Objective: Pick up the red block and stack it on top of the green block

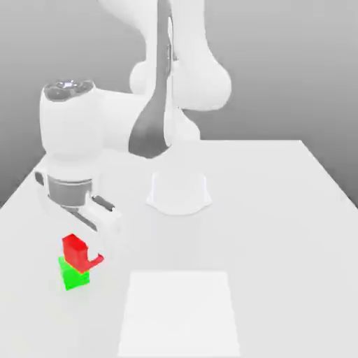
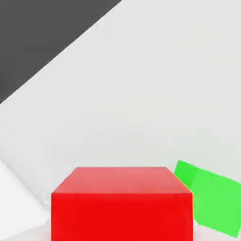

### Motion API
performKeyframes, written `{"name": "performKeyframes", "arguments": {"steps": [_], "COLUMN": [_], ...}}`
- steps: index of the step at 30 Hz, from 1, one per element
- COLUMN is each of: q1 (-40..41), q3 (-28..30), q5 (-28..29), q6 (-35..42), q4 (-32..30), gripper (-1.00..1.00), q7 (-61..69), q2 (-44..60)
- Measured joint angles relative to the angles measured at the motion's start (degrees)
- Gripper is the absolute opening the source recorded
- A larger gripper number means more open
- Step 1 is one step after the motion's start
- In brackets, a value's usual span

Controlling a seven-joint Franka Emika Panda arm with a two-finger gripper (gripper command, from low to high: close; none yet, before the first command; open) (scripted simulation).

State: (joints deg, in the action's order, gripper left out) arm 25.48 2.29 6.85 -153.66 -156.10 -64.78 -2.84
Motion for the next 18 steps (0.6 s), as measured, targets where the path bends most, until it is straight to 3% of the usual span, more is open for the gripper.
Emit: {"name": "performKeyframes", "arguments": {"steps": [7, 14, 15, 18], "q1": [2.5, 2.6, 2.8, 2.8], "q3": [4.7, 4.4, 4.2, 4.2], "q5": [-4.1, -9.0, -9.4, -9.4], "q6": [0.7, -10.1, -11.4, -11.4], "q4": [-3.7, -3.7, -3.6, -3.6], "gripper": [-1.00, -1.00, 1.00, 1.00], "q7": [11.9, 16.6, 16.9, 16.9], "q2": [-4.1, 6.9, 8.2, 8.2]}}
